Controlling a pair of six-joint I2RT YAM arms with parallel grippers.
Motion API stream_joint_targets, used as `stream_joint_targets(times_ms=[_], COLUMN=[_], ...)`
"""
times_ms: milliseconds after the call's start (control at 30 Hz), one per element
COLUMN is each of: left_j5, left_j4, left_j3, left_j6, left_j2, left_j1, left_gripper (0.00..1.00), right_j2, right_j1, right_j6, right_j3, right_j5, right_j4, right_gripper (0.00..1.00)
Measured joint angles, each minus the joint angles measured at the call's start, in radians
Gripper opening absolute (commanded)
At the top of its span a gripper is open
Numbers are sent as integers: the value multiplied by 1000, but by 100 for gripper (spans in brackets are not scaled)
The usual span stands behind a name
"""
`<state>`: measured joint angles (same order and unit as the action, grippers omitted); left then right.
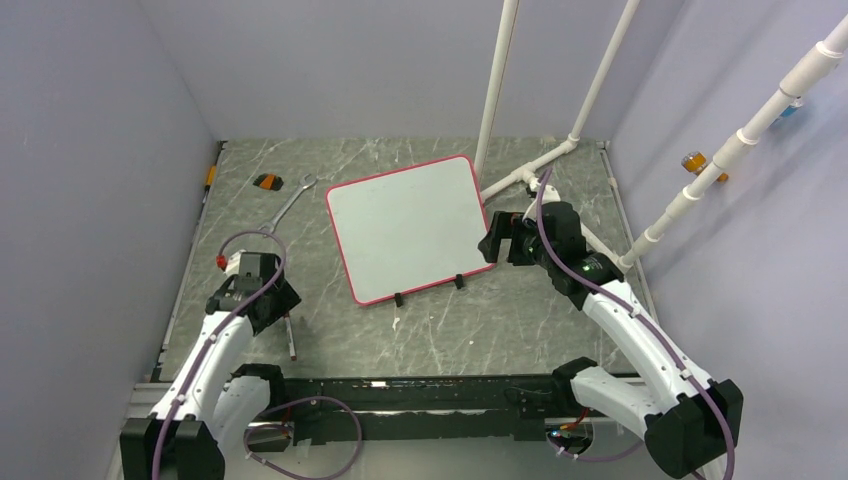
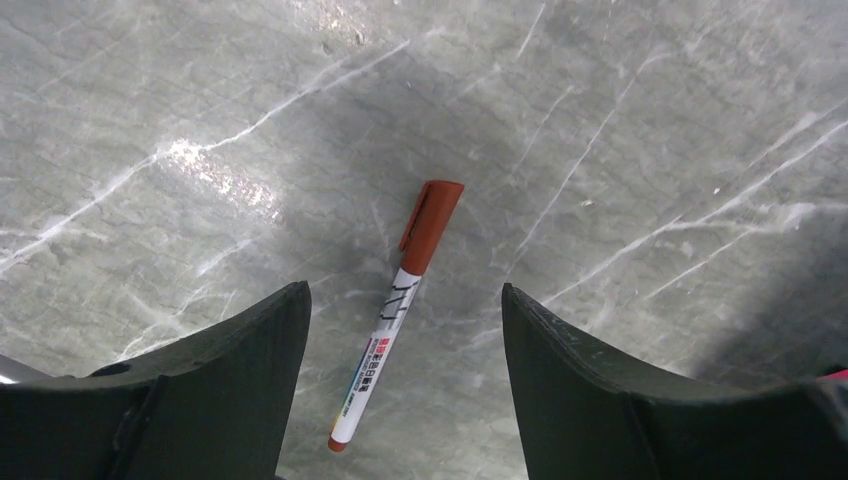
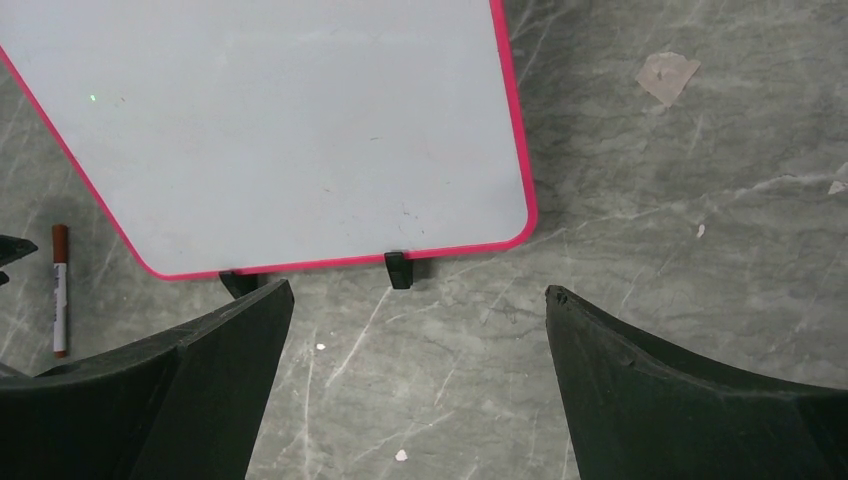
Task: Write a sentence on the whiteboard
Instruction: Pick up the whiteboard marker from the center of the board.
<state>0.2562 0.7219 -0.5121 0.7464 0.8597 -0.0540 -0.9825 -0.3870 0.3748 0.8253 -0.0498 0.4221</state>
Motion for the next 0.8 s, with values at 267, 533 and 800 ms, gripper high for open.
stream_joint_targets(times_ms=[267, 533, 800], left_j5=[14, 1, -23], left_j4=[-77, -140, -259], left_j3=[42, 87, 63], left_j6=[29, 63, 108], left_j2=[-6, 95, 219], left_j1=[32, 44, 54], left_gripper=[64, 54, 16], right_j2=[34, 35, 23], right_j1=[0, -1, -1], right_j6=[2, 1, 0], right_j3=[-27, -44, -47], right_j5=[-3, -2, -1], right_j4=[-11, -12, -15], right_gripper=[100, 100, 100])
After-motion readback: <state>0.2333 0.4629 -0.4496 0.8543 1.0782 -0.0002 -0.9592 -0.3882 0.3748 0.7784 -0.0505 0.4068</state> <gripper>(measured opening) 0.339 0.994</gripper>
